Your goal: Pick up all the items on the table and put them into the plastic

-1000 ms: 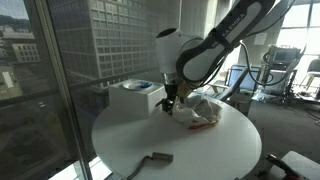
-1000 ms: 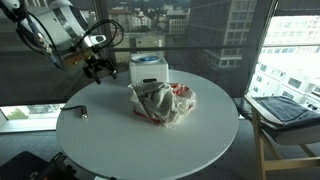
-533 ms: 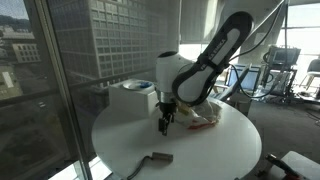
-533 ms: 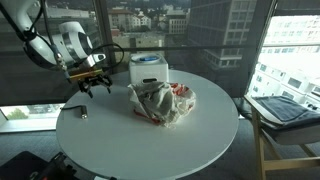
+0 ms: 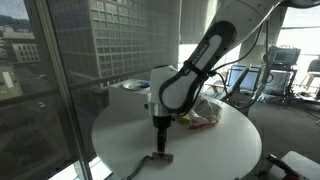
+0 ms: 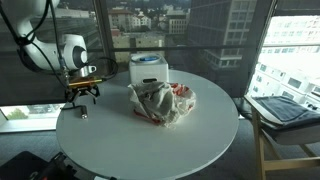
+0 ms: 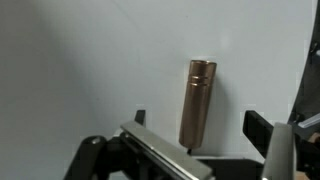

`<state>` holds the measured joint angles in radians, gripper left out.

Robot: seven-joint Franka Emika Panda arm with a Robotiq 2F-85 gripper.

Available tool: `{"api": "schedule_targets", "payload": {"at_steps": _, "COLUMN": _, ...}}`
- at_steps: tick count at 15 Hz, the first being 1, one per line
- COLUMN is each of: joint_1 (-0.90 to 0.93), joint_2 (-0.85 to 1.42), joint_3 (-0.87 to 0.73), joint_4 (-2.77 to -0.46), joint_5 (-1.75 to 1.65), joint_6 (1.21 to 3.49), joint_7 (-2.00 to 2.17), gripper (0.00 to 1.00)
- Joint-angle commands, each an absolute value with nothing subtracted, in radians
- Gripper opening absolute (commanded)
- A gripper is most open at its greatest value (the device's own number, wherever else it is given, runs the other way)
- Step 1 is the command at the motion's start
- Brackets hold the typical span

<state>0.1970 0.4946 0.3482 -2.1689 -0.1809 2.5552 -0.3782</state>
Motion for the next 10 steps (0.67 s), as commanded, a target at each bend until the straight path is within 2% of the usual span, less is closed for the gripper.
{"api": "schedule_targets", "payload": {"at_steps": 1, "joint_1": 0.185, "joint_2": 0.559, "joint_3": 0.361, "joint_4": -2.095, "joint_5": -0.171, "joint_6": 2.459, "joint_7": -0.514, "gripper": 1.0}}
{"api": "schedule_targets", "payload": {"at_steps": 8, "joint_1": 0.192, "joint_2": 0.631, "joint_3": 0.345, "joint_4": -2.052, "joint_5": -0.203, "joint_6": 2.448, "joint_7": -0.593, "gripper": 1.0}}
{"api": "schedule_targets", "payload": {"at_steps": 9, "joint_1": 0.193, "joint_2": 0.628, "joint_3": 0.344, "joint_4": -2.052, "joint_5": -0.203, "joint_6": 2.436, "joint_7": -0.601, "gripper": 0.75}}
{"api": "schedule_targets", "payload": {"at_steps": 10, "joint_1": 0.197, "joint_2": 0.621, "joint_3": 0.343, "joint_4": -2.052, "joint_5": -0.202, "joint_6": 2.42, "joint_7": -0.6, "gripper": 0.73}}
